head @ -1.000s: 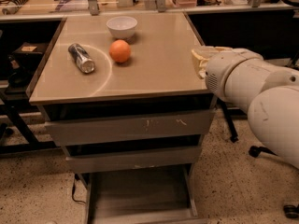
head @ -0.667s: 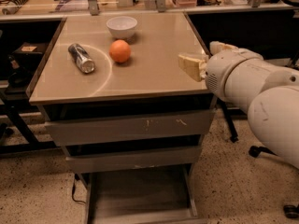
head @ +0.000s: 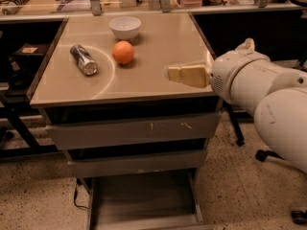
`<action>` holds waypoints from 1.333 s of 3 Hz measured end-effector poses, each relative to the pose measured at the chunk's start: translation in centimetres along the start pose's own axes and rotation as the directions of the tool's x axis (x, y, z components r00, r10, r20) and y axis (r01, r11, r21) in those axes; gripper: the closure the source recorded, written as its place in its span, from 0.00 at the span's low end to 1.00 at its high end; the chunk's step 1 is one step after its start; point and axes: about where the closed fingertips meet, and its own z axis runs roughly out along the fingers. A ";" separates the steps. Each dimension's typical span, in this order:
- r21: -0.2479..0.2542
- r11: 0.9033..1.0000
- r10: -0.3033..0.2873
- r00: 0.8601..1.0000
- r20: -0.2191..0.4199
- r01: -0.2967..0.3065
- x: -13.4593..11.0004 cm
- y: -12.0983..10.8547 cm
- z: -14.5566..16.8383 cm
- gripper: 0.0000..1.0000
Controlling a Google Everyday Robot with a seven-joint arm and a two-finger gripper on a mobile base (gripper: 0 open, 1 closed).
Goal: Pick water bottle from bottom drawer and place on counter
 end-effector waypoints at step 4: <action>0.693 0.719 0.145 0.966 -0.213 0.045 6.7 -32.5 -32.6 0.00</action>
Offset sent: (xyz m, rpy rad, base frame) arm -0.1243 -0.4099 0.0307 -0.3915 0.1421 -0.8603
